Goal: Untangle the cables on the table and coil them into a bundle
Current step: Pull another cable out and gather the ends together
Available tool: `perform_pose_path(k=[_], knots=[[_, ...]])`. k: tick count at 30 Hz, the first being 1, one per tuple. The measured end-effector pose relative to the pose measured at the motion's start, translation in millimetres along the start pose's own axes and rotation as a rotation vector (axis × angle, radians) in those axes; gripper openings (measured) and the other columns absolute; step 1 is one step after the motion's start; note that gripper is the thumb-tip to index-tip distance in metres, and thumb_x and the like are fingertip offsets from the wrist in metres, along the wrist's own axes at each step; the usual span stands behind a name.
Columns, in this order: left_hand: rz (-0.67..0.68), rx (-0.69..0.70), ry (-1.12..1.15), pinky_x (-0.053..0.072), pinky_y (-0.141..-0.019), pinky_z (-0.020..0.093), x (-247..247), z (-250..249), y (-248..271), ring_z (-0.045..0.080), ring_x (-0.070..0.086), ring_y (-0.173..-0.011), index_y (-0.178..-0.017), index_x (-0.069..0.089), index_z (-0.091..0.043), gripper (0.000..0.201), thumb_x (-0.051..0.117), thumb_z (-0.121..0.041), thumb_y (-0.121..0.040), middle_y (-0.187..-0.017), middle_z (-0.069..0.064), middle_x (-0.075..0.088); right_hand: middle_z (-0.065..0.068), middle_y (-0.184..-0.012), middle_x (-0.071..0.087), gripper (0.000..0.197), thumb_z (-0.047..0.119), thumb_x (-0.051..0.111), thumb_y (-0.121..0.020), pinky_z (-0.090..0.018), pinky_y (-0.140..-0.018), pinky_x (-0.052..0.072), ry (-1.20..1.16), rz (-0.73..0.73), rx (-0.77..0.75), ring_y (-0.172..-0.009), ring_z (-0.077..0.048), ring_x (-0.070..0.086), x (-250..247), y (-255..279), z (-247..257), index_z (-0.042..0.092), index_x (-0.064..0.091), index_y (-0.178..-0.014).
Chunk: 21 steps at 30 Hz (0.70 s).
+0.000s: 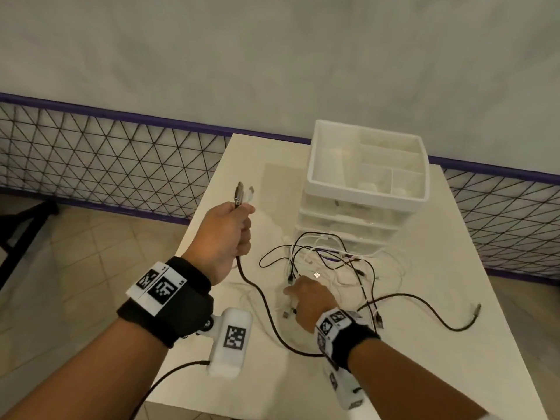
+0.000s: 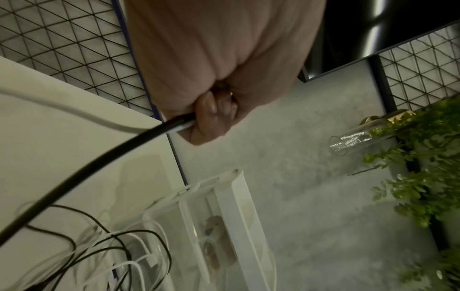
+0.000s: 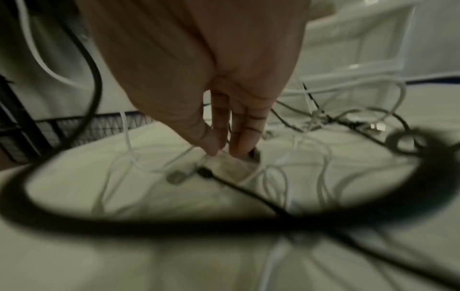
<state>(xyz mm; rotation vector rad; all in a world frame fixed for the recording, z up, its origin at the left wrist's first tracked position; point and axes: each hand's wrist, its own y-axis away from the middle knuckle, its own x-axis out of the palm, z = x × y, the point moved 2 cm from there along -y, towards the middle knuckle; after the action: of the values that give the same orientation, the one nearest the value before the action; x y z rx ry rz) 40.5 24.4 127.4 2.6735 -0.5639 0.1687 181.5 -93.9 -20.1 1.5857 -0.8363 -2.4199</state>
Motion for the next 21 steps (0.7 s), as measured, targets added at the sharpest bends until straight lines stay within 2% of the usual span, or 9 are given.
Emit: perform_pose_path(k=[4,7,10,12,16,18,19,21], knots=[[-0.042,0.019,0.046,0.017,-0.039,0.021,-15,-1,1,0.01,0.02,-0.049,-0.093,0.053,-0.011,0.01,0.047,-0.014,-0.101,-0.059,-0.005,0.031,0.001,-0.152,0.036,0.068,0.007,0.054,-0.088,-0.038,-0.1,0.048,0.088,-0.131,-0.095,-0.131,-0.025,0.043,8,3,6,0.03,0.037,-0.15],[-0.079,0.007,0.033,0.018,-0.039,0.02,-27,7,-2,0.009,0.021,-0.049,-0.094,0.052,-0.011,0.01,0.048,-0.014,-0.102,-0.06,-0.004,0.031,0.004,-0.157,0.035,0.079,0.0,0.05,-0.086,-0.036,-0.103,0.046,0.094,-0.124,-0.17,-0.136,-0.024,0.042,12,4,7,0.036,0.03,-0.153],[-0.092,-0.022,0.015,0.018,-0.039,0.021,-28,18,-8,0.009,0.021,-0.048,-0.093,0.052,-0.011,0.009,0.049,-0.015,-0.101,-0.062,-0.003,0.031,-0.002,-0.138,0.053,0.084,-0.003,0.049,-0.083,-0.037,-0.095,0.047,0.138,-0.12,-0.2,-0.127,-0.026,0.049,13,3,7,0.035,0.027,-0.154],[-0.1,-0.044,-0.015,0.018,-0.039,0.021,-29,26,-10,0.01,0.021,-0.047,-0.095,0.051,-0.01,0.007,0.05,-0.014,-0.101,-0.063,-0.002,0.032,-0.008,-0.127,0.055,0.083,-0.002,0.05,-0.084,-0.037,-0.092,0.045,0.154,-0.139,-0.184,-0.12,-0.028,0.05,12,1,6,0.031,0.024,-0.155],[-0.112,-0.059,-0.033,0.021,-0.04,0.021,-29,39,-12,0.011,0.022,-0.048,-0.093,0.047,-0.011,0.009,0.053,-0.013,-0.1,-0.064,-0.001,0.033,-0.01,-0.121,0.057,0.085,0.005,0.056,-0.083,-0.038,-0.101,0.035,0.281,-0.21,-0.193,-0.115,-0.029,0.048,3,-2,3,0.027,0.016,-0.154],[-0.178,-0.053,-0.013,0.023,-0.042,0.021,-36,41,-12,0.011,0.024,-0.052,-0.089,0.049,-0.01,0.013,0.053,-0.015,-0.1,-0.065,-0.001,0.034,-0.004,-0.119,0.06,0.086,0.0,0.056,-0.081,-0.038,-0.1,0.04,0.131,-0.263,-0.239,-0.11,-0.026,0.051,-14,6,6,0.03,0.018,-0.151],[-0.226,-0.04,0.005,0.025,-0.042,0.021,-41,40,-14,0.011,0.026,-0.053,-0.086,0.049,-0.011,0.015,0.053,-0.017,-0.1,-0.065,-0.001,0.034,-0.002,-0.114,0.062,0.085,-0.005,0.053,-0.081,-0.038,-0.096,0.046,-0.012,-0.281,-0.26,-0.104,-0.024,0.055,-30,12,7,0.032,0.02,-0.15],[-0.33,-0.008,0.052,0.028,-0.041,0.02,-50,33,-18,0.01,0.028,-0.052,-0.081,0.049,-0.014,0.02,0.053,-0.019,-0.1,-0.066,-0.002,0.036,0.003,-0.095,0.061,0.082,-0.011,0.048,-0.082,-0.042,-0.081,0.057,-0.277,-0.352,-0.266,-0.082,-0.021,0.063,-67,23,2,0.033,0.025,-0.147]])
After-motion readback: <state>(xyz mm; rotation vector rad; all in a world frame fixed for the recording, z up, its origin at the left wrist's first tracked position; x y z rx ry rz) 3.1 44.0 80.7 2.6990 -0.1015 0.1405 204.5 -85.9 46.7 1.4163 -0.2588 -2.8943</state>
